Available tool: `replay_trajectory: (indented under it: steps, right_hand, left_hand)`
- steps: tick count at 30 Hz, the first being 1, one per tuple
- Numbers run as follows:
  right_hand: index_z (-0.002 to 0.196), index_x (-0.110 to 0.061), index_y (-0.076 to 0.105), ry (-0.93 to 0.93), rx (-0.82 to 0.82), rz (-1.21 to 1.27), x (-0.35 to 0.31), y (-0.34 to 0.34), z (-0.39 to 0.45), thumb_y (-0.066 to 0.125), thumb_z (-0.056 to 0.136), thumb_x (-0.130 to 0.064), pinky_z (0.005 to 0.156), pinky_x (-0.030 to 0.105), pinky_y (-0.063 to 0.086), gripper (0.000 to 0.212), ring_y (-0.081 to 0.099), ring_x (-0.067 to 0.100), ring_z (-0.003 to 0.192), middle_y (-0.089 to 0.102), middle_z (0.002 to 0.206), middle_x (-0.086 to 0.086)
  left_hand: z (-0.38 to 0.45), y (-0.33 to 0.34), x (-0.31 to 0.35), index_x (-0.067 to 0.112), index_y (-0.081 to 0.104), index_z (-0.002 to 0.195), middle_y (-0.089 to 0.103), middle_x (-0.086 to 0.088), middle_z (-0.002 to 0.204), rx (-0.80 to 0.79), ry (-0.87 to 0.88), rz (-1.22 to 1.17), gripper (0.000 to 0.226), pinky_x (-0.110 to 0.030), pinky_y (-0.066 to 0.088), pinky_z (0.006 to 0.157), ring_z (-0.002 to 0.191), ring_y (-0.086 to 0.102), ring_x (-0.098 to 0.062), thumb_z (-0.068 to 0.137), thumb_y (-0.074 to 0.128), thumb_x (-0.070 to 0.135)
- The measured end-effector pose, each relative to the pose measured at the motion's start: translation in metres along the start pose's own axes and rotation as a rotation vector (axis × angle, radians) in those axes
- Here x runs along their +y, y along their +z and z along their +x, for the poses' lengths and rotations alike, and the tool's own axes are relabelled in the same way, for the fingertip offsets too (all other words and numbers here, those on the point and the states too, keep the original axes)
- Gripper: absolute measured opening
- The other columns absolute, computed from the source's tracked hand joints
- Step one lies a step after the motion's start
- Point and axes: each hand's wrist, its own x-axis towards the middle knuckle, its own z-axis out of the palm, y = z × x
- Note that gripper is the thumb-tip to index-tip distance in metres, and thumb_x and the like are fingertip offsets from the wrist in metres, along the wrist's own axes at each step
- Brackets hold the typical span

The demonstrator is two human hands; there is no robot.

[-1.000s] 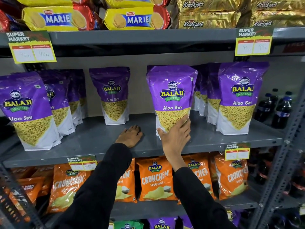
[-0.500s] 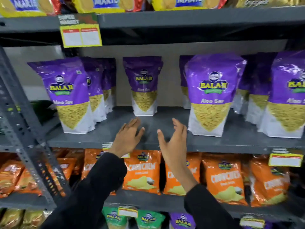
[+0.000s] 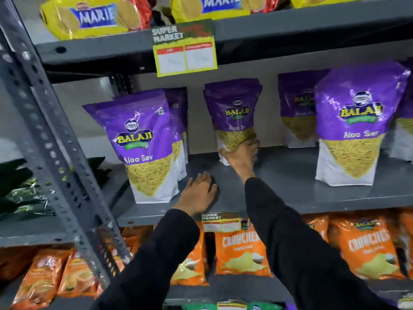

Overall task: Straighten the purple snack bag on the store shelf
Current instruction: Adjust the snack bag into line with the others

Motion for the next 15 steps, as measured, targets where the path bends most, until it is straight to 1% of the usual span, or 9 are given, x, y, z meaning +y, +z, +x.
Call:
replay_trajectory:
  steps: [2,4,7,10,15]
  right_hand:
    - [0.156,0.004,-0.009,0.035,0.005,-0.017,-0.001,0.004,0.008,0.088,0.065,-0.056,0.117,0.055,0.030,0.146,0.017,0.041,0.151,0.010,0.163,0.026]
    - [0.157,0.003,-0.009,0.049,0.009,-0.001,0.001,0.008,0.016,0.090,0.063,-0.053,0.119,0.055,0.029,0.148,0.017,0.040,0.152,0.011,0.163,0.026]
    - [0.158,0.000,-0.008,0.057,0.021,0.038,0.002,0.014,0.021,0.093,0.061,-0.048,0.116,0.054,0.034,0.148,0.028,0.040,0.148,0.022,0.160,0.025]
    - [0.158,0.000,-0.005,0.057,0.037,0.037,0.001,0.016,0.020,0.094,0.059,-0.045,0.114,0.053,0.037,0.147,0.033,0.041,0.144,0.028,0.156,0.025]
    - [0.156,0.004,0.001,0.040,0.073,-0.010,0.000,0.012,0.006,0.094,0.060,-0.044,0.110,0.053,0.041,0.142,0.037,0.042,0.140,0.035,0.149,0.026]
  left_hand:
    - [0.001,0.003,-0.004,0.008,0.034,0.156,0.024,-0.009,0.170,-0.008,0.008,0.008,0.057,-0.045,0.015,0.129,0.159,0.021,-0.023,0.108,0.030,0.038]
    - [0.003,0.006,-0.007,0.008,0.030,0.159,0.018,-0.009,0.171,-0.021,0.031,0.088,0.059,-0.046,0.013,0.130,0.160,0.015,-0.022,0.108,0.027,0.038]
    - [0.007,0.008,-0.009,0.007,0.021,0.162,0.013,-0.009,0.172,-0.027,0.025,0.085,0.062,-0.045,0.012,0.130,0.161,0.012,-0.022,0.108,0.025,0.038]
    - [0.008,0.009,-0.010,0.006,0.016,0.163,0.012,-0.009,0.173,-0.037,0.032,0.087,0.065,-0.044,0.010,0.130,0.161,0.011,-0.023,0.108,0.023,0.039]
    - [0.007,0.007,-0.009,0.006,0.021,0.162,0.018,-0.010,0.171,-0.027,0.017,0.055,0.065,-0.046,0.012,0.130,0.161,0.015,-0.024,0.106,0.025,0.039]
